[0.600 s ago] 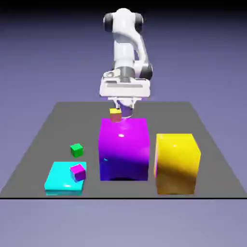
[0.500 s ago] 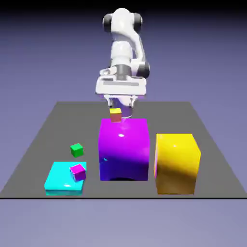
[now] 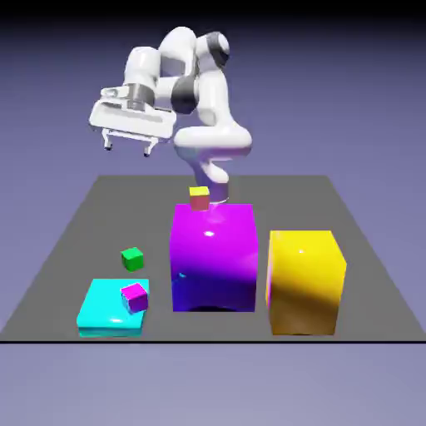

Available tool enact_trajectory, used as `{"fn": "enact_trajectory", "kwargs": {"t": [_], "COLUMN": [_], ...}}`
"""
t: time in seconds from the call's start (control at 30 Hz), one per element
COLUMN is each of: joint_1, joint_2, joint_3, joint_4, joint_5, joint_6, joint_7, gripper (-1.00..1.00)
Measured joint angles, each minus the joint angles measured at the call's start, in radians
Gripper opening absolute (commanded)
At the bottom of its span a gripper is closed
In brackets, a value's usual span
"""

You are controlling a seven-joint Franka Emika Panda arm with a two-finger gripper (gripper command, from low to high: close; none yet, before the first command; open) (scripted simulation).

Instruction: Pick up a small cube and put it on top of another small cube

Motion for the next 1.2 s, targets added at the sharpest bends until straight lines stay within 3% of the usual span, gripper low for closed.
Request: {"fn": "enact_trajectory", "kwargs": {"t": [1.2], "joint_1": [0.012], "joint_2": [-0.752], "joint_3": [-1.305], "joint_4": [0.091], "joint_5": [-0.896], "joint_6": [-0.676], "joint_7": [-0.712], "gripper": [0.00]}}
